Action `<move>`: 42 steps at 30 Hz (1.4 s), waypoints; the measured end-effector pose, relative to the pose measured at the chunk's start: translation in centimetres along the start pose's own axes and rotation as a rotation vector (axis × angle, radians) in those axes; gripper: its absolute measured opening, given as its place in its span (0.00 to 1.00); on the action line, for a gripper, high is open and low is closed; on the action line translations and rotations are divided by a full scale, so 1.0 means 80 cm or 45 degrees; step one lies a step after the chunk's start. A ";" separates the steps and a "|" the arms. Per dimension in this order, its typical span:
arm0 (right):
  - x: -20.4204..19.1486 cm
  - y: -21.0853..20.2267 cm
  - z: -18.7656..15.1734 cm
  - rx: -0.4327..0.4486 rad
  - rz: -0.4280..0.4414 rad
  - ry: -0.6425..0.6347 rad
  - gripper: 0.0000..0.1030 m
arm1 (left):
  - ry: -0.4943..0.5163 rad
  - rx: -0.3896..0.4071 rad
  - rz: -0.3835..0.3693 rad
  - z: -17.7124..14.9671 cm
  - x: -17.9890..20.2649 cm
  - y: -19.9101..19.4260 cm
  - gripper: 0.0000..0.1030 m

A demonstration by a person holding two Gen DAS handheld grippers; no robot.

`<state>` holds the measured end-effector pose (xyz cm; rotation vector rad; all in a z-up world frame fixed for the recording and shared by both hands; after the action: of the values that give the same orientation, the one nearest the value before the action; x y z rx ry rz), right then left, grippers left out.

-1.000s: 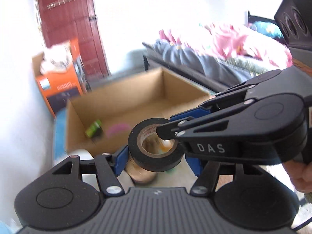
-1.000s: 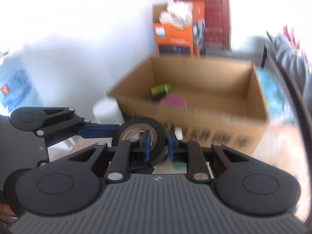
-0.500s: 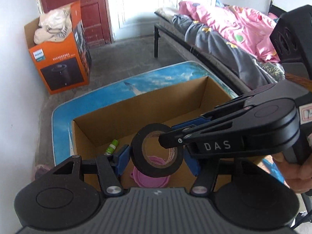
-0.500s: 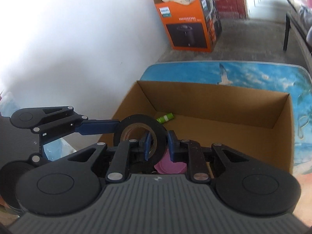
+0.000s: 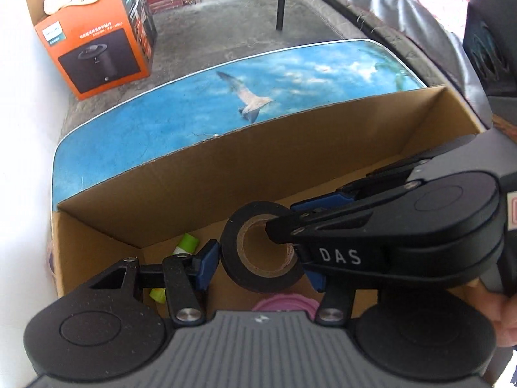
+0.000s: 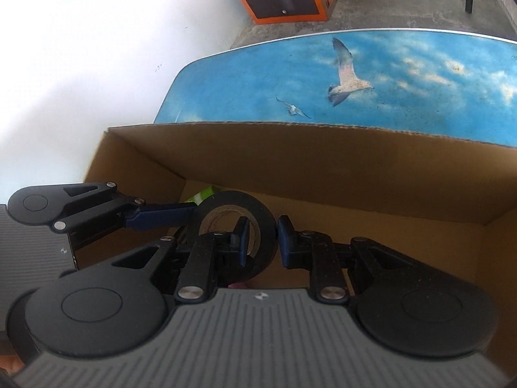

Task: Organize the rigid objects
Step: 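Carry the tape roll into the box and open the right gripper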

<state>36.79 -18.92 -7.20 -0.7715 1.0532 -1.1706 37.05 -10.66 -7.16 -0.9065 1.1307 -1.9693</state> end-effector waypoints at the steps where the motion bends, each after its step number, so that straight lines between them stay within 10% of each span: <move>1: 0.000 0.005 0.002 -0.006 -0.001 0.005 0.20 | -0.005 -0.002 0.001 0.000 -0.002 0.002 0.55; 11: 0.004 -0.053 -0.005 0.101 0.082 0.066 0.29 | 0.015 0.114 -0.005 -0.012 0.022 -0.058 0.66; 24: 0.029 -0.335 -0.182 0.791 0.134 0.111 0.30 | 0.158 0.665 0.017 -0.178 0.125 -0.255 0.74; 33: 0.001 -0.270 -0.302 0.721 -0.006 -0.001 0.30 | 0.265 0.668 -0.030 -0.300 0.206 -0.174 0.71; 42: -0.035 -0.211 -0.300 0.661 -0.003 -0.089 0.30 | 0.300 0.583 0.037 -0.285 0.202 -0.098 0.40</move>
<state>8.32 -19.38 0.47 -0.3997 0.6452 -1.3328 8.15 -11.25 -5.02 -0.4237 0.7539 -2.2231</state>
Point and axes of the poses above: each gripper's, at about its wrist camera, not at the fingertips, and y roughly the way its jaws point, x to its right, z to its top, the point moved 6 cm from there along y, roughly the way its jaws point, and after that the axes turned 15 degrees about -z, right-handed, at the moved point
